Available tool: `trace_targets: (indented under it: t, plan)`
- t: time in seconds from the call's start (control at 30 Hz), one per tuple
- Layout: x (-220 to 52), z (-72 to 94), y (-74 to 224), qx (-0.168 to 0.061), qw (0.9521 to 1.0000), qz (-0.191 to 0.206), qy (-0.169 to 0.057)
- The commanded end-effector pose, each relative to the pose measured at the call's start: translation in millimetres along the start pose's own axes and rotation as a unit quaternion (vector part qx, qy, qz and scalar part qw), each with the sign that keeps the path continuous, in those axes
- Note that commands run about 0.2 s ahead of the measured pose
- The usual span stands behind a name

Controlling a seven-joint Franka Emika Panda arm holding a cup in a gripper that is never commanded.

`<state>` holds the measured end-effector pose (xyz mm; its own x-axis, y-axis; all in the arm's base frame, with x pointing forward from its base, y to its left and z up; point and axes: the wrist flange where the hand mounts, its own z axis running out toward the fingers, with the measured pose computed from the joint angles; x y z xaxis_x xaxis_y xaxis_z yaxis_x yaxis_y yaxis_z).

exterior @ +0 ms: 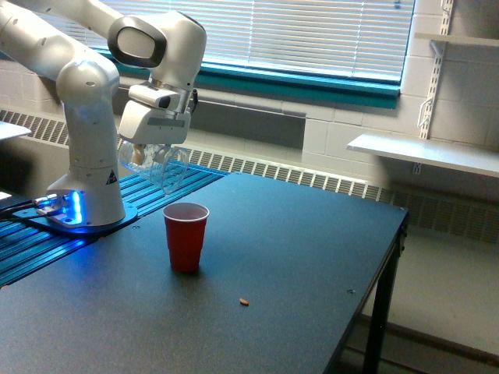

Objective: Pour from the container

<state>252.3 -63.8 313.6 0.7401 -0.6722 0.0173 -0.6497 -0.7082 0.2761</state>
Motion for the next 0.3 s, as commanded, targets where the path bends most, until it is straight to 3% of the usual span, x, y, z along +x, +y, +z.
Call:
trace_targets:
  t: [0.03,0.3]
  plan:
    - [-3.7,11.2,-15.2,-0.016,0.9998,-0.009,0.003]
    - [-1.6,10.6,-17.1,-0.010,0.9998,-0.012,0.014]
